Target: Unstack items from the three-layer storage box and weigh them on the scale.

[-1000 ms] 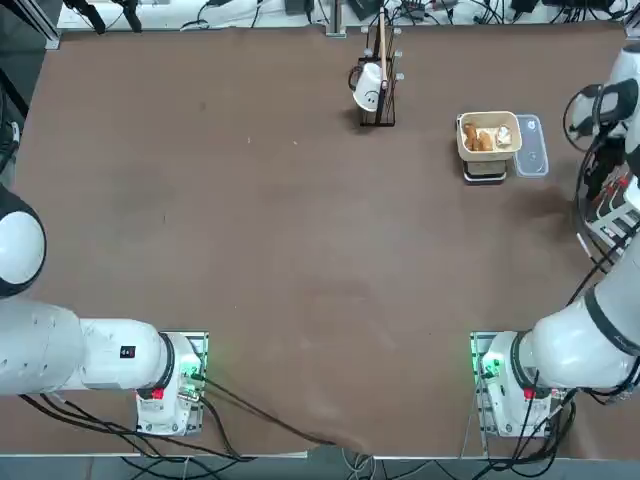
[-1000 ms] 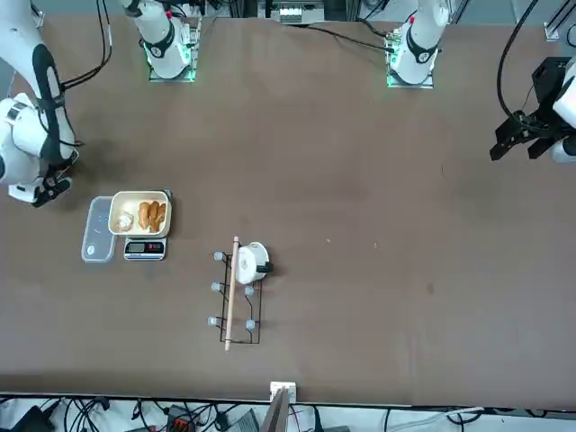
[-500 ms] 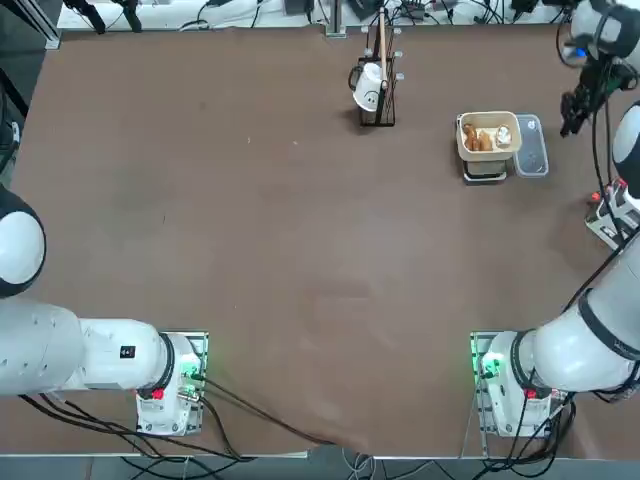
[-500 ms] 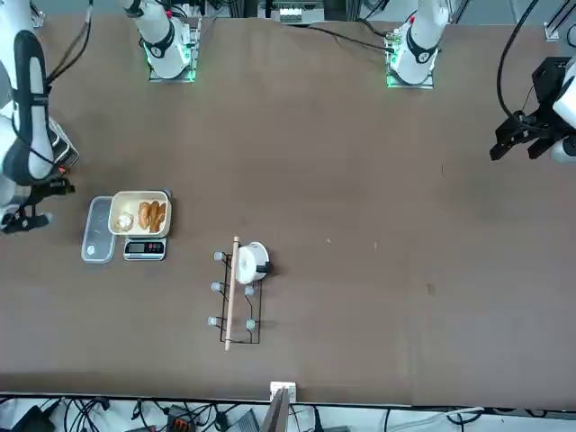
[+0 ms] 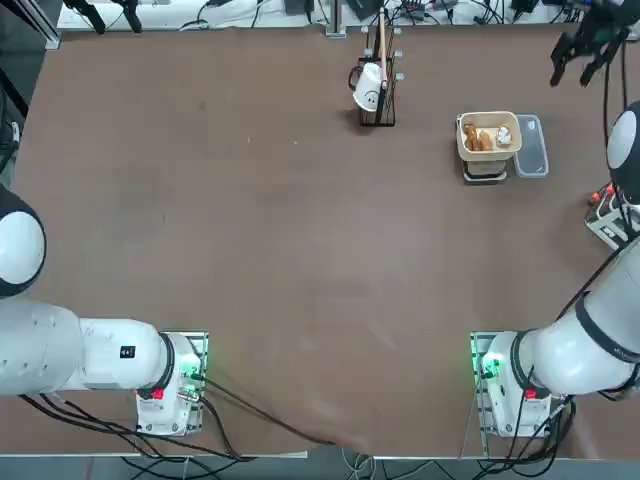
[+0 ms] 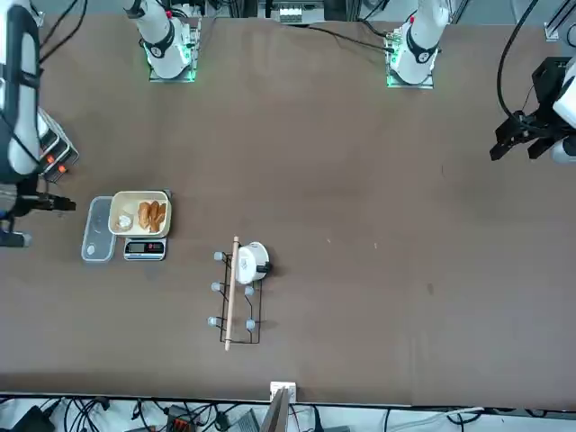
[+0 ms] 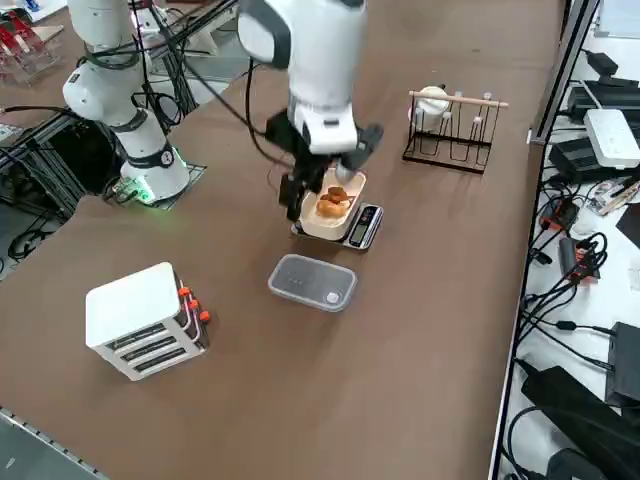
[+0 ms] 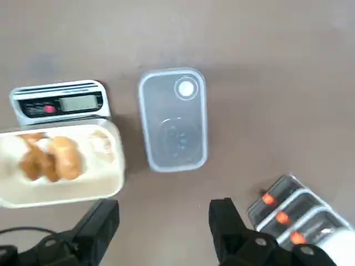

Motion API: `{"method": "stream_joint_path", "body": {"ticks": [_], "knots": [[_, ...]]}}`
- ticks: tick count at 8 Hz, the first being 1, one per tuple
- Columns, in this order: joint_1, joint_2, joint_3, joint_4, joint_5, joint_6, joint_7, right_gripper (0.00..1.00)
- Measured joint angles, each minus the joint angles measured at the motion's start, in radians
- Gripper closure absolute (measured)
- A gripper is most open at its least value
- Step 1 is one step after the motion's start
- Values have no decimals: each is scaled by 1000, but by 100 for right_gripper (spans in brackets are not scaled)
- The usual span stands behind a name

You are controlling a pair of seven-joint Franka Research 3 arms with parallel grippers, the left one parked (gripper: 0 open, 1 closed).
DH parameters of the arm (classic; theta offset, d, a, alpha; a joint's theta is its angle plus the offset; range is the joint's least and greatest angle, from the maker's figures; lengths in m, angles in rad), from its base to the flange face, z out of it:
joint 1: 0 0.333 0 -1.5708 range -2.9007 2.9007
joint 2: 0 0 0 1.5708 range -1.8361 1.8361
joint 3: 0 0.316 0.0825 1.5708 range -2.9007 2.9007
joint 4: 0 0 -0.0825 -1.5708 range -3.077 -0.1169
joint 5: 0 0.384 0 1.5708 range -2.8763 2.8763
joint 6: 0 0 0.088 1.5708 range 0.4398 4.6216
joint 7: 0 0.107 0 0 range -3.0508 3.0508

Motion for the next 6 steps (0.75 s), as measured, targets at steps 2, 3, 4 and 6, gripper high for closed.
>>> {"method": "stream_joint_path", "body": {"ticks": [2,3,4,6], "knots": [[-7,-46,49,91,23,-86,117,0],[-48,-89,164,96,9,-102,184,0],[-89,-137,280,86,-6,-115,236,0],[-126,-269,425,-18,-32,-135,264,0]]}}
